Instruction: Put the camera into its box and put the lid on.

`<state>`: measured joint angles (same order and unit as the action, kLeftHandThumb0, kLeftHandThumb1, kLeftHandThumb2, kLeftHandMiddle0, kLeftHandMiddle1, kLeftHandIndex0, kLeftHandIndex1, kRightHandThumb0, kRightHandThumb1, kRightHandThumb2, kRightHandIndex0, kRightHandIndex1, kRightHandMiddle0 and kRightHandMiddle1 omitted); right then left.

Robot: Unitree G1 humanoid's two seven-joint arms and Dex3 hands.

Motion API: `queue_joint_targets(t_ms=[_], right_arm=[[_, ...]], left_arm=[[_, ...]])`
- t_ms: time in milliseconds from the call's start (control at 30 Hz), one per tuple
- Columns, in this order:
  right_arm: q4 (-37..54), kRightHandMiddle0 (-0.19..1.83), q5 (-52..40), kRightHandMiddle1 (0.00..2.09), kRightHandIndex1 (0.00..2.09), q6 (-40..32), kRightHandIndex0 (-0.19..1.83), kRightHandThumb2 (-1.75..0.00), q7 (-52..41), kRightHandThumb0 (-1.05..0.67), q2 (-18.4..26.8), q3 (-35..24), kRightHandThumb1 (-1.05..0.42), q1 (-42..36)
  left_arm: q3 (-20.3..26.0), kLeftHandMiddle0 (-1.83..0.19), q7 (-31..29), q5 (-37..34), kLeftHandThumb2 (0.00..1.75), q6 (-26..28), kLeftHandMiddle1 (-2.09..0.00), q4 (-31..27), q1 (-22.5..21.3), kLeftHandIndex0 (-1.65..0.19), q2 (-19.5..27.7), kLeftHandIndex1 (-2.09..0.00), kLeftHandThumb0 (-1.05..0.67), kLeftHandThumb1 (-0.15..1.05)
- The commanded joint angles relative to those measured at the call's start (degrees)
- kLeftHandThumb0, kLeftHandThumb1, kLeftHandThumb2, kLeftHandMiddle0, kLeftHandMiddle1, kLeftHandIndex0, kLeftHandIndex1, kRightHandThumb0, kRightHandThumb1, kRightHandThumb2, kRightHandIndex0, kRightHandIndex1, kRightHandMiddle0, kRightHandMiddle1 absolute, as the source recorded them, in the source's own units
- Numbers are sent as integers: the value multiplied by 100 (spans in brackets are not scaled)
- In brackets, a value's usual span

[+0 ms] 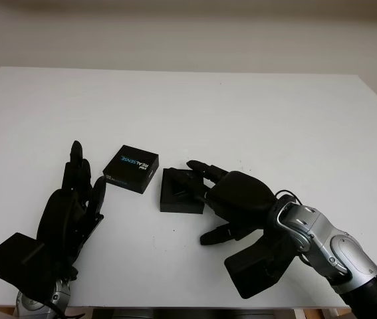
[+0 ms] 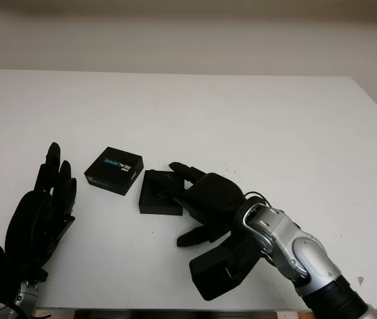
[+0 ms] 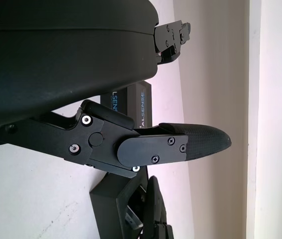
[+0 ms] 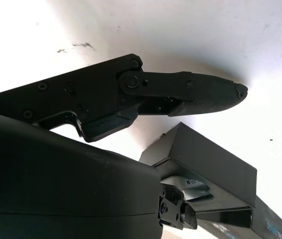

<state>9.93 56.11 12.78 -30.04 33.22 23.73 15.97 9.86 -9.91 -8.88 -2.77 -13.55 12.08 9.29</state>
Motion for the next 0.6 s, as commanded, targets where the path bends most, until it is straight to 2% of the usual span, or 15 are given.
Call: queue_joint_targets(t_ms=[0,300,567], right_arm=[[-71,6,126,7,7,-57,4,-48,-376,-85,259,160,-105,-312],[41,1,234,5,5,-299,0,-49,-992,-84,202,315,-105,-228],[81,0,405,5,5,-672,-1,-48,-872,-80,124,251,-105,-292]], left_arm=[[-7,19,12,24,46,18,0,-134,-16,19,26,0,-79,105],[30,19,2,-4,46,-24,0,-86,-83,19,46,0,-77,105],[73,19,-29,-101,44,11,0,-142,-50,19,51,0,-77,105]])
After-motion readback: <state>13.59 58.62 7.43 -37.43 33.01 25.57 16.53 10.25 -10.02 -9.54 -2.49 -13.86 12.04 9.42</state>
